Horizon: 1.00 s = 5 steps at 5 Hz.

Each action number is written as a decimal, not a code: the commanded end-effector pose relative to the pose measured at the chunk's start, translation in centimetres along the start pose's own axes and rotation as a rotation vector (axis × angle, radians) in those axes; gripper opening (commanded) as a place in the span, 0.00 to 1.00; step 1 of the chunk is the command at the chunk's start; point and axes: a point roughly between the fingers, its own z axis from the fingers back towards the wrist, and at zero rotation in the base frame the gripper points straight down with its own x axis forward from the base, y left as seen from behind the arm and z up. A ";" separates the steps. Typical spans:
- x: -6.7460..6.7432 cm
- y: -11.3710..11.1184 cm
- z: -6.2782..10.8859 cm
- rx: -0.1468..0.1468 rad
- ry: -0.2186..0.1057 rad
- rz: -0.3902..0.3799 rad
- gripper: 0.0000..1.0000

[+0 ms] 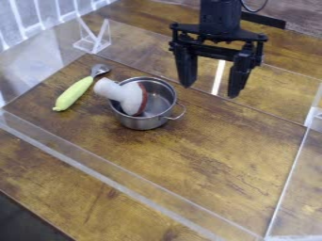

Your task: Put the mushroom in the silver pot

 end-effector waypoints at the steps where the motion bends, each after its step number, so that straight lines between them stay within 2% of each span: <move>1: 0.2 -1.2 0.5 -0.005 -0.036 0.013 1.00; 2: -0.4 -0.7 0.2 -0.007 -0.009 -0.009 1.00; 3: -0.8 0.1 0.2 -0.003 0.014 0.001 1.00; 4: -1.1 0.2 0.7 -0.003 0.013 -0.088 1.00; 5: -1.1 0.2 1.2 -0.005 0.010 -0.128 1.00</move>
